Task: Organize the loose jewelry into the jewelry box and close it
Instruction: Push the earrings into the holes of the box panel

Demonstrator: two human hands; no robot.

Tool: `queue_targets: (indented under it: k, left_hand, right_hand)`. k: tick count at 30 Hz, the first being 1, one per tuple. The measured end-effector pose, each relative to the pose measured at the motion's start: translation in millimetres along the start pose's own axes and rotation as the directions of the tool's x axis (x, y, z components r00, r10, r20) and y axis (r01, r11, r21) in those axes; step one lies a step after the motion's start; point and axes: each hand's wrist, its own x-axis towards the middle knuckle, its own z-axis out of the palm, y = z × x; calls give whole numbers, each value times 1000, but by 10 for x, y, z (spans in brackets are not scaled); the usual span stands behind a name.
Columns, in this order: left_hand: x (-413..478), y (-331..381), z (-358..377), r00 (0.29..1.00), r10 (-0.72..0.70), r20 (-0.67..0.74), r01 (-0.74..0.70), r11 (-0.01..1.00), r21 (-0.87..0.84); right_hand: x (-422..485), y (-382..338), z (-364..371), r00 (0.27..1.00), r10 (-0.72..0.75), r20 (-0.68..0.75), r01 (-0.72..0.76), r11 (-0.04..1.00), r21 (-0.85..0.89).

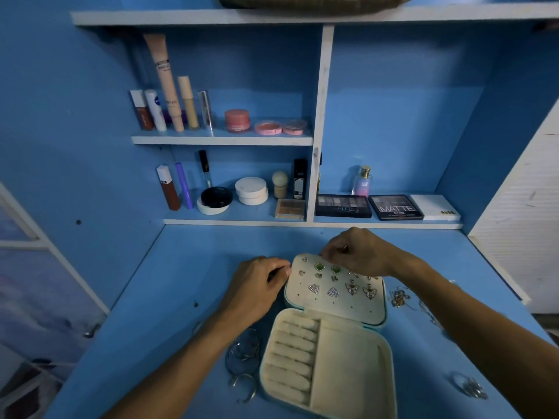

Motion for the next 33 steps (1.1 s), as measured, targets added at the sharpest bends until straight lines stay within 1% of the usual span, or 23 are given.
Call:
queue_targets:
  k: [4, 7, 9, 12, 14, 17, 19, 24, 27, 33]
  left_hand:
    - [-83, -103, -196, 999, -10, -48, 8, 999, -50]
    - [-189, -255, -437, 994, -61, -92, 55, 996, -66]
    - [-284, -381, -593, 986, -104, -132, 96, 993, -68]
    - [-441, -556, -756, 972, -150, -183, 143, 988, -52]
    - [-539, -647, -818, 966, -142, -216, 144, 990, -5]
    - [-654, -751, -832, 965, -108, -239, 131, 988, 82]
    - [-703, -795, -817, 963, -88, -255, 124, 984, 126]
    - [-748, -855, -792, 943, -71, -326, 127, 980, 154]
    - [-748, -865, -751, 946, -45, -320, 101, 982, 159]
    - [-692, -788, -660, 959, 10, -284, 46, 981, 189]
  right_hand:
    - [-16, -20, 22, 999, -33, -36, 30, 997, -66]
    - [-26, -88, 31, 997, -59, -59, 53, 993, -101]
    - [-32, -156, 56, 991, -82, -106, 70, 991, -112]
    - [-4, -311, 149, 968, -158, -197, 132, 981, -140]
    - [50, -433, 242, 954, -213, -212, 185, 972, -147]
    - [139, -580, 382, 931, -304, -202, 277, 949, -152]
    - [165, -654, 437, 929, -322, -184, 296, 942, -157]
    - [222, -767, 490, 956, -279, -89, 258, 946, -199]
    - [250, -815, 497, 972, -231, -33, 216, 943, -253]
    - [320, -868, 569, 980, -201, -1, 191, 933, -306]
